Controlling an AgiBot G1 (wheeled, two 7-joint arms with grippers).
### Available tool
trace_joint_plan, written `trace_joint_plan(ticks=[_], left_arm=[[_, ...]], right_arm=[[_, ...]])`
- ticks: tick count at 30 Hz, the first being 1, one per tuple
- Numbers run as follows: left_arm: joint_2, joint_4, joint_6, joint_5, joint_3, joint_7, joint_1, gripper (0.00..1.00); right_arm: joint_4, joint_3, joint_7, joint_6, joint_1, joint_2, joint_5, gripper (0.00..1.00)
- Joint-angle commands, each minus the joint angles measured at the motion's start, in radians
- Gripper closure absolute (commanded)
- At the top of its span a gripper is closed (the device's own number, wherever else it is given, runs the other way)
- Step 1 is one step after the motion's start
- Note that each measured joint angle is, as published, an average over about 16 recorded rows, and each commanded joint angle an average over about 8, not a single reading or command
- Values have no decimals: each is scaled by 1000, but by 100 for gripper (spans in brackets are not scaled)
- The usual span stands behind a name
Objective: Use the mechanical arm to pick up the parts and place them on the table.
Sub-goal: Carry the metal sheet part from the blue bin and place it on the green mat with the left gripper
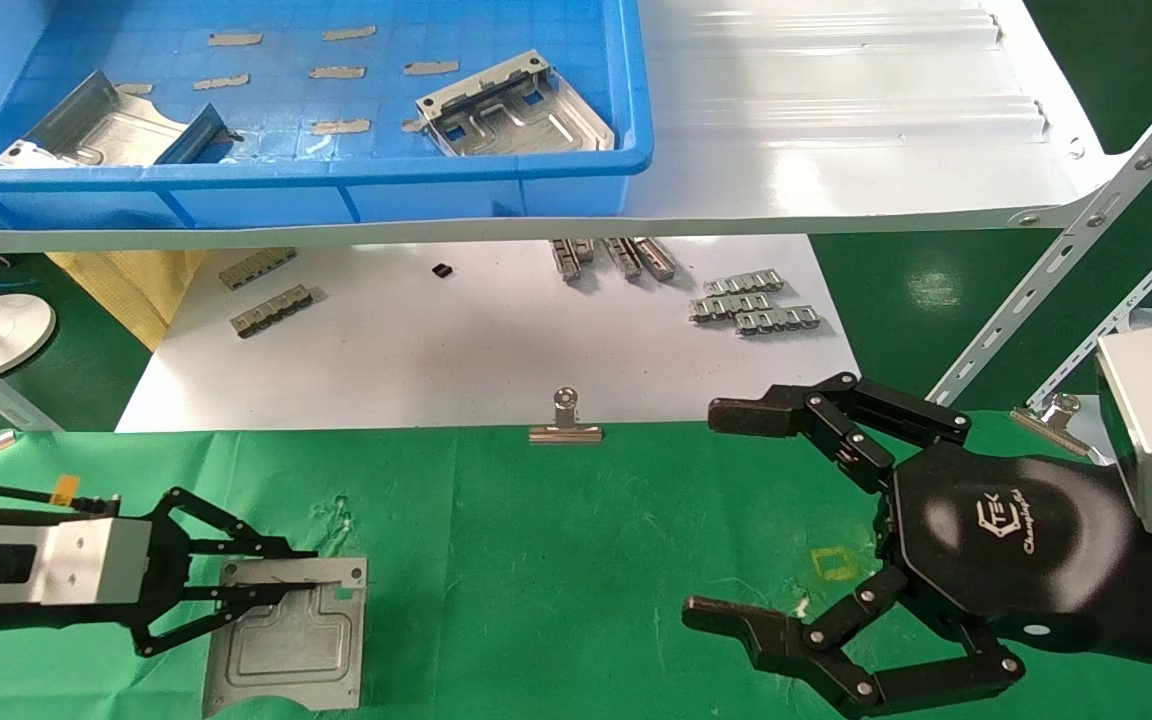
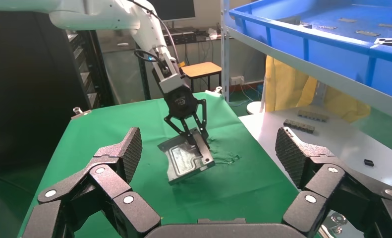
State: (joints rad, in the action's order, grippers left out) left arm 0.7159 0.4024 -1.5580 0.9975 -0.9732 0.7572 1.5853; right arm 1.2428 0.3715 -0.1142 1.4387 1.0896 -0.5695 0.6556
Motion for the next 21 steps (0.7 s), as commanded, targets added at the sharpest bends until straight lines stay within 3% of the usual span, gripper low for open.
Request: trace_joint_plan(ticks=[1, 6, 7, 16, 21], left_arm=[[18, -46, 1, 8, -9, 20, 2, 69], [56, -138, 11, 21, -18, 55, 18, 6], [63, -154, 11, 23, -19, 60, 22, 0], [119, -243, -6, 16, -17, 103, 54, 0], [114, -249, -32, -23, -6, 50, 52, 0]], right_arm=[[0, 0, 0, 0, 0, 0, 0, 0], [0, 0, 0, 0, 0, 0, 0, 0], [0, 0, 0, 0, 0, 0, 0, 0], [0, 0, 0, 0, 0, 0, 0, 0], [0, 0, 0, 0, 0, 0, 0, 0]])
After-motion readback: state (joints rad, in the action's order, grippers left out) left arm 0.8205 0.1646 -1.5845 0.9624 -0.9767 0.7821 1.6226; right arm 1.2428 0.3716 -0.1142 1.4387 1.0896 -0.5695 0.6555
